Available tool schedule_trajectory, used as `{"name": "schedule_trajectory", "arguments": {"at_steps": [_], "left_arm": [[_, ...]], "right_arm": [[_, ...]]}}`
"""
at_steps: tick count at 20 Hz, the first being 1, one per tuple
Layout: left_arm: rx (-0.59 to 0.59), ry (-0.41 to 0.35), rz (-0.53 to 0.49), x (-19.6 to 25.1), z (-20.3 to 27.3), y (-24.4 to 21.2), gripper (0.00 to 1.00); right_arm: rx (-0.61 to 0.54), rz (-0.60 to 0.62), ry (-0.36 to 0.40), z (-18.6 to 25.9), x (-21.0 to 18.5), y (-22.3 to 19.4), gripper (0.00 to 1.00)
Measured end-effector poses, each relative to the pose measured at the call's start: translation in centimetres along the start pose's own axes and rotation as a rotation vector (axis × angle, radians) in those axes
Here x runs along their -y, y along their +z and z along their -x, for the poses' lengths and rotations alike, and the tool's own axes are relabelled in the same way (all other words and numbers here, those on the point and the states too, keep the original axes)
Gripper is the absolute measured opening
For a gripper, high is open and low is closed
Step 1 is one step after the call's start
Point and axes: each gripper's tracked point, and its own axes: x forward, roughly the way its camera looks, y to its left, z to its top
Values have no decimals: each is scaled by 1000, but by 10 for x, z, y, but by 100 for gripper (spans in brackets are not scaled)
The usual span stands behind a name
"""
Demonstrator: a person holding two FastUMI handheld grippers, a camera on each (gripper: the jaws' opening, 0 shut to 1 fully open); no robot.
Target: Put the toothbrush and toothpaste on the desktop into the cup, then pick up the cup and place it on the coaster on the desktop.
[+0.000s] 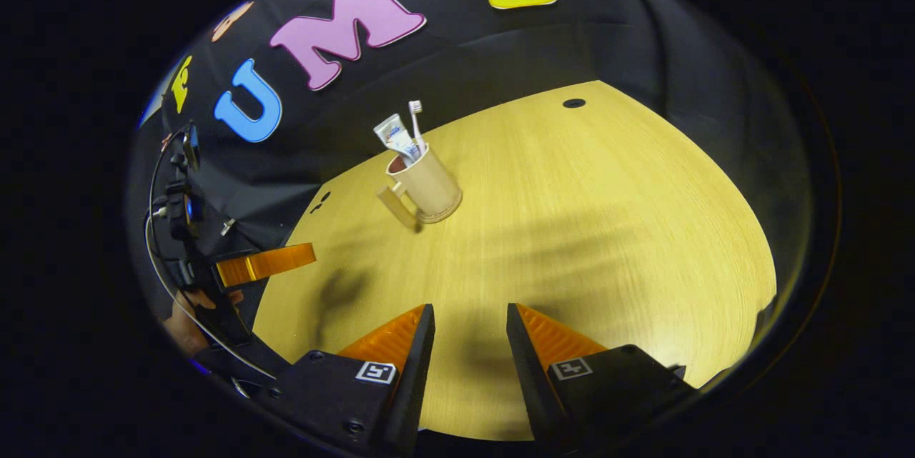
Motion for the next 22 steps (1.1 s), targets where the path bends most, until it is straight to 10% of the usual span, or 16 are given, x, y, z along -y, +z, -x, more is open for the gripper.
{"name": "schedule_trajectory", "arguments": {"at_steps": [22], "left_arm": [[-12, 20, 40, -55, 101, -97, 98]], "right_arm": [[8, 51, 10, 17, -63, -21, 63]]}}
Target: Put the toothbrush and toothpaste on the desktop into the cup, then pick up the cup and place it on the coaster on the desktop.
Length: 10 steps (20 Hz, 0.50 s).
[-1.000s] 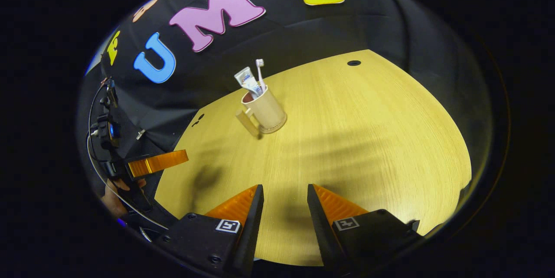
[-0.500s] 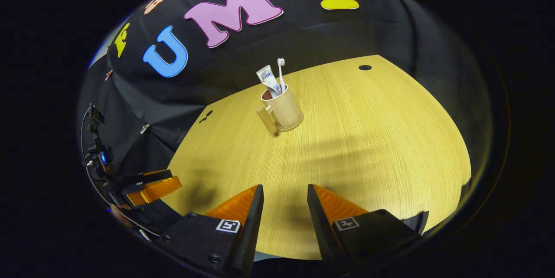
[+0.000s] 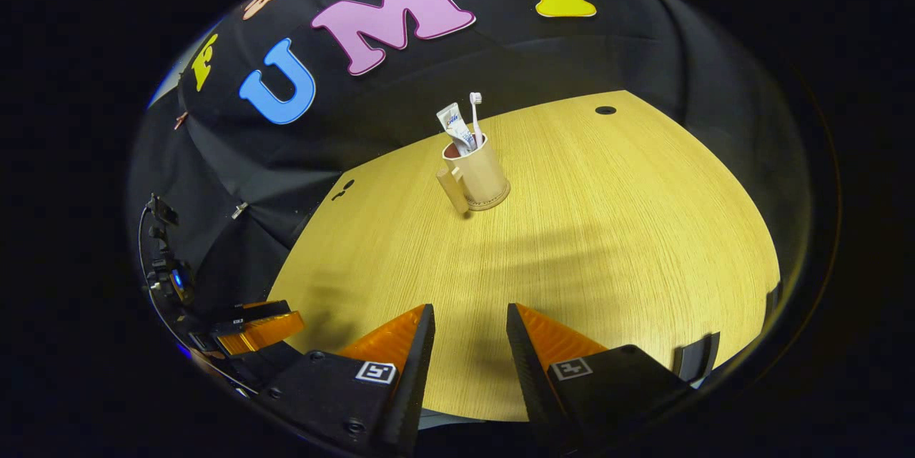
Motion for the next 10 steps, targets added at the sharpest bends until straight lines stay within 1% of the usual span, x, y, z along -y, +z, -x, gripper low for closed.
{"name": "schedule_trajectory", "arguments": {"at_steps": [10], "left_arm": [[-6, 8, 2, -5, 1, 0, 98]], "right_arm": [[0, -7, -11, 2, 2, -1, 63]]}}
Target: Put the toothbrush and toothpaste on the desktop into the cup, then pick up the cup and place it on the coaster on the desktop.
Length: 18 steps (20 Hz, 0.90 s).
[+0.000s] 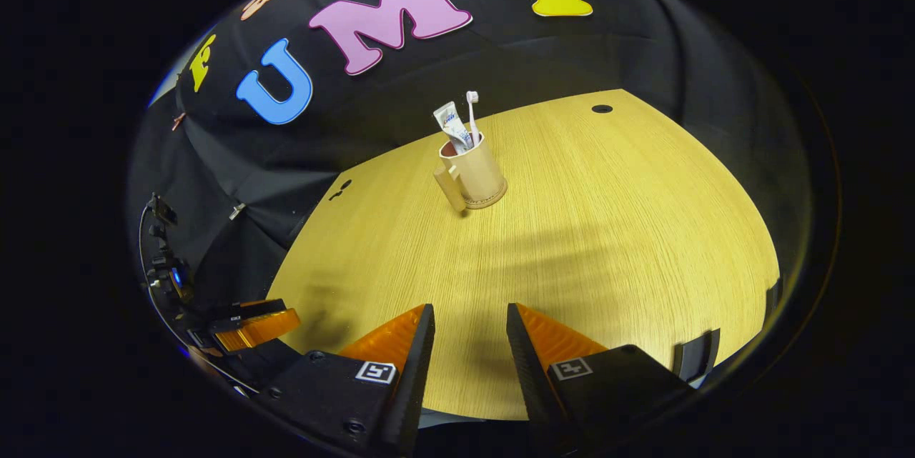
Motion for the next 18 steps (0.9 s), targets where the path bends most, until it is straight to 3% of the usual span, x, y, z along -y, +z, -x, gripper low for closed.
{"name": "schedule_trajectory", "arguments": {"at_steps": [13, 14, 15, 16, 18], "left_arm": [[-9, 4, -13, 3, 4, -3, 98], [-10, 3, -15, 4, 4, -3, 98], [-11, 2, -17, 5, 4, -4, 98], [-12, -1, -20, 5, 5, -5, 98], [-7, -8, -26, 5, 5, -4, 98]], "right_arm": [[-6, -6, 7, 7, 1, -3, 64], [-7, -8, 8, 8, 0, -3, 69], [-7, -9, 8, 9, 0, -3, 56], [-4, -9, 6, 10, -1, -1, 81], [3, -8, 2, 14, -2, 1, 84]]}}
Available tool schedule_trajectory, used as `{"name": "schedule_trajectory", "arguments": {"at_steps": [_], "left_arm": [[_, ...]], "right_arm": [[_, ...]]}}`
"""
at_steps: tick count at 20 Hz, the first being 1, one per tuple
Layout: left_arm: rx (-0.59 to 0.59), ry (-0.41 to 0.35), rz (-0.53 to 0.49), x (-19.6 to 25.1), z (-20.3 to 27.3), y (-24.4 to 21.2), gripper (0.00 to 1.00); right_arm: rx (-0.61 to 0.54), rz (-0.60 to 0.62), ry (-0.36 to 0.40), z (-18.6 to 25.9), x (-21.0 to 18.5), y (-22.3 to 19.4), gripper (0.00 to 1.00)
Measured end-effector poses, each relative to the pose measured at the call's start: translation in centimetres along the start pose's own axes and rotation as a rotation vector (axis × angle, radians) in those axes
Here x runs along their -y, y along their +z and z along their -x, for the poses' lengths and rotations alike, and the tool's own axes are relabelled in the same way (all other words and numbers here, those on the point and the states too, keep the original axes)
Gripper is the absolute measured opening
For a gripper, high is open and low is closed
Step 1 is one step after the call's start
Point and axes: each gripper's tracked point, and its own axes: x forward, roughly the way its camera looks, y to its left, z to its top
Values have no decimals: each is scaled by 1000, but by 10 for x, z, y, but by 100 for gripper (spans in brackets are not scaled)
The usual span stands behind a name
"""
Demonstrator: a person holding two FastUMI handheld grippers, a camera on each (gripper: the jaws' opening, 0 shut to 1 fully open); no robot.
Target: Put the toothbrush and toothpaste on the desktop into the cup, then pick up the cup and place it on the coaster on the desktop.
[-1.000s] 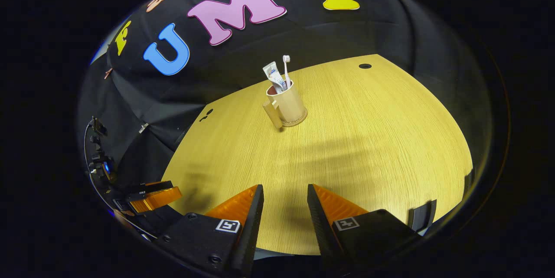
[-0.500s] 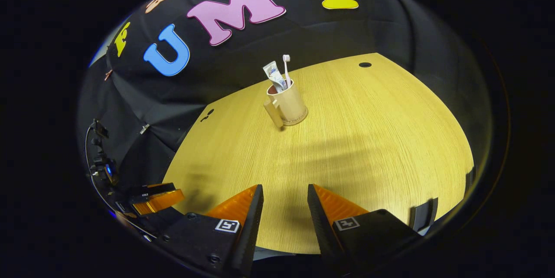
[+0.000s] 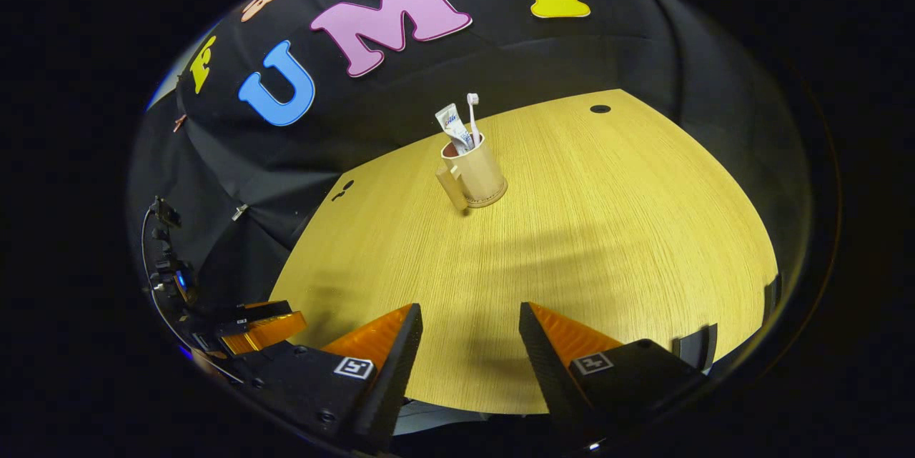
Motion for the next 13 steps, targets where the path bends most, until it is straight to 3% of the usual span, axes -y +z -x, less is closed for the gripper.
{"name": "schedule_trajectory", "arguments": {"at_steps": [2, 4, 5, 6, 13], "left_arm": [[5, -9, 11, -1, 1, 1, 98], [10, -16, 25, -3, 2, 2, 98], [12, -18, 31, -4, 2, 1, 98], [12, -20, 36, -4, 3, 1, 98], [17, -12, 61, -5, 7, -5, 98]], "right_arm": [[6, -1, -9, 3, -1, 2, 96], [7, 3, -15, 5, -4, 2, 97], [10, 7, -16, 7, -5, 3, 82], [12, 11, -18, 8, -7, 4, 97], [13, 14, -21, 18, -7, 2, 98]]}}
